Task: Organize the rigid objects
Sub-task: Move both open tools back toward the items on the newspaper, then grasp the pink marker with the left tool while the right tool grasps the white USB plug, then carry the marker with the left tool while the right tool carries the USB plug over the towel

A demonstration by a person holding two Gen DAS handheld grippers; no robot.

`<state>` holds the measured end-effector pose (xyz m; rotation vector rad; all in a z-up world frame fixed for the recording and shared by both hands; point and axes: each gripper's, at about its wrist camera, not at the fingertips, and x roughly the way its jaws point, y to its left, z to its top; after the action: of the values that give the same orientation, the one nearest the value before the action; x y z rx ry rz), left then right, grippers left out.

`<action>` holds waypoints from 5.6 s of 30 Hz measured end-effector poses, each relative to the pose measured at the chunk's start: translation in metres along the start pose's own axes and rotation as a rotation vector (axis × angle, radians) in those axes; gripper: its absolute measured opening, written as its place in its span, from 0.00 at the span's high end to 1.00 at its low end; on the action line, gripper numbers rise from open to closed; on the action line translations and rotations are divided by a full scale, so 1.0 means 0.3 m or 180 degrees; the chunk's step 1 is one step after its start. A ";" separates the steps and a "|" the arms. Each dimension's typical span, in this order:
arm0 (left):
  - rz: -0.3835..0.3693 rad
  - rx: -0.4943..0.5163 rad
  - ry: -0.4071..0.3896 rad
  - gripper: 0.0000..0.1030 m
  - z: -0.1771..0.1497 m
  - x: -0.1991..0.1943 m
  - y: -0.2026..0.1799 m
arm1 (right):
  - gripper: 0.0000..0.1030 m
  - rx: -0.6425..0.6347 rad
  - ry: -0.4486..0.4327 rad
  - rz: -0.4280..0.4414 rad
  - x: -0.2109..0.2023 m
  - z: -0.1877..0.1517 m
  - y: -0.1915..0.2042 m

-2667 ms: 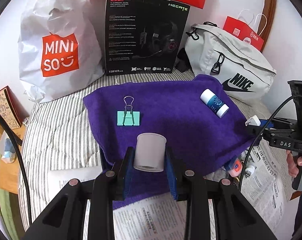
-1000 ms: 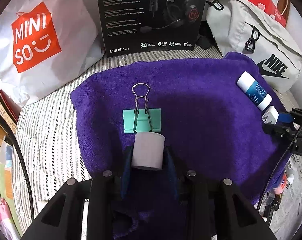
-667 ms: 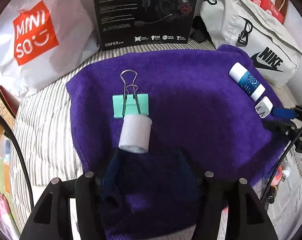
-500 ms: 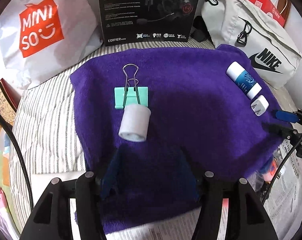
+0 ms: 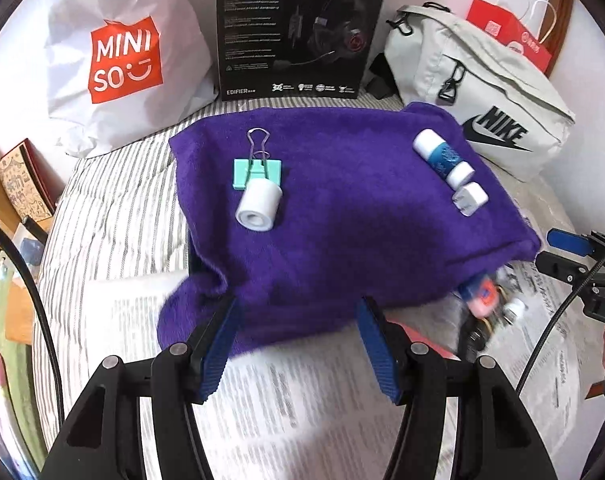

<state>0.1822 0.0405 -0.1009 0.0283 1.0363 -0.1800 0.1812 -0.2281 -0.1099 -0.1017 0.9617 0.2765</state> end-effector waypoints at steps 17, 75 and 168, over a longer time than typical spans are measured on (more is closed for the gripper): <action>-0.0268 -0.0225 0.0245 0.40 -0.091 0.089 -0.182 | 0.41 0.0163 -0.0024 0.0011 -0.143 -0.179 -0.028; 0.0163 0.0226 0.0201 0.83 -0.217 0.049 -0.147 | 0.42 0.0236 0.0225 0.0225 0.062 -0.183 0.019; 0.0070 0.0218 -0.0171 0.84 0.050 -0.018 0.014 | 0.65 0.0076 0.0087 0.0115 0.120 0.093 -0.037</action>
<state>0.1929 0.0438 -0.0890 0.0962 0.9756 -0.1953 0.2260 -0.2261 -0.1239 -0.0666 0.9946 0.2974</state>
